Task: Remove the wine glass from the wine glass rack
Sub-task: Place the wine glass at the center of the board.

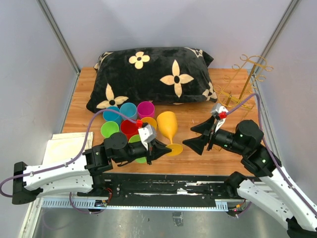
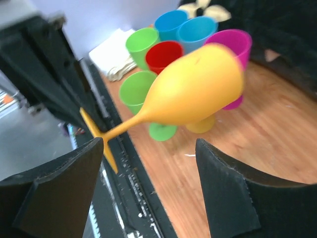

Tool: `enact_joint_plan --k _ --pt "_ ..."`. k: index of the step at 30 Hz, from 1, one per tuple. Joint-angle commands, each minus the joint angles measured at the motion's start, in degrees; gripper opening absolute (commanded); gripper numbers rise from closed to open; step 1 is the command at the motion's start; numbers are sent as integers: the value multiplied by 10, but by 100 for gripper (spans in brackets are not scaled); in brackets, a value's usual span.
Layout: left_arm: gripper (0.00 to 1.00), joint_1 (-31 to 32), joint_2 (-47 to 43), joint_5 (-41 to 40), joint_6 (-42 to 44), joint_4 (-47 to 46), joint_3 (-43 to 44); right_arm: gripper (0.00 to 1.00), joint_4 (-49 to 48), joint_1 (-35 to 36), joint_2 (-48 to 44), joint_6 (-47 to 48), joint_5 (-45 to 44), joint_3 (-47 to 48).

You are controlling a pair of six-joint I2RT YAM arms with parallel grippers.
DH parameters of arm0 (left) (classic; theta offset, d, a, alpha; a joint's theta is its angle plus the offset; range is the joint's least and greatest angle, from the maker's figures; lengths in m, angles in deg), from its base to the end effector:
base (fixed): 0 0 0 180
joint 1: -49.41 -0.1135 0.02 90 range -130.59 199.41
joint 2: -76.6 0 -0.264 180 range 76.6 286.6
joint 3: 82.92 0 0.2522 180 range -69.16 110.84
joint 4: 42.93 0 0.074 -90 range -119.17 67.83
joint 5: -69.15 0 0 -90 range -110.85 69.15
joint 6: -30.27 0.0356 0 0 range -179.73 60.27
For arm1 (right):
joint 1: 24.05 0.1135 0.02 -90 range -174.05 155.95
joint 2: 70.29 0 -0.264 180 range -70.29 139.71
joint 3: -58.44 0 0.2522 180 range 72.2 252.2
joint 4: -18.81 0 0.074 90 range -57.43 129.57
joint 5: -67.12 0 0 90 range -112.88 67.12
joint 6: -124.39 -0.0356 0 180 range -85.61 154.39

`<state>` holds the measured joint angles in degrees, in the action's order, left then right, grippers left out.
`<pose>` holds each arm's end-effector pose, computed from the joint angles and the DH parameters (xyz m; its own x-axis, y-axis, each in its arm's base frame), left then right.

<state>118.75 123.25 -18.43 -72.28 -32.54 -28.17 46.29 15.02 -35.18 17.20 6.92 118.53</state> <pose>0.0684 -0.1857 0.3366 -0.2201 -0.0315 -0.9750 0.9240 0.3137 -0.2188 0.0956 0.1004 0.3673 -0.3079 0.0804 -0.9480 -0.8807 0.3528 0.3160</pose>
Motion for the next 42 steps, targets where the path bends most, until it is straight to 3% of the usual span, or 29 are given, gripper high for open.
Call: enact_joint_plan --k 1,7,16,18,24,29,37,39,42 --pt "0 31 -5 28 128 -38 -39 77 13 8 -51 0 -125 10" --pt "1 48 -18 41 221 -42 -76 82 28 8 -56 0 -147 14" --pt "1 51 -79 228 411 -12 -137 85 115 4 101 41 -118 133" --pt "0 51 -110 223 402 -28 -157 85 125 -2 132 51 -84 160" --pt "1 51 -156 192 404 4 -166 80 172 -10 223 68 161 212" --pt "0 51 -159 181 419 18 -163 75 209 -11 261 86 197 223" --pt "0 51 -145 141 423 38 -154 41 194 -11 278 100 299 227" --pt "1 51 -143 128 415 45 -154 26 182 -10 270 96 311 230" --pt "16 51 -144 124 399 47 -155 9 174 -10 256 91 309 233"
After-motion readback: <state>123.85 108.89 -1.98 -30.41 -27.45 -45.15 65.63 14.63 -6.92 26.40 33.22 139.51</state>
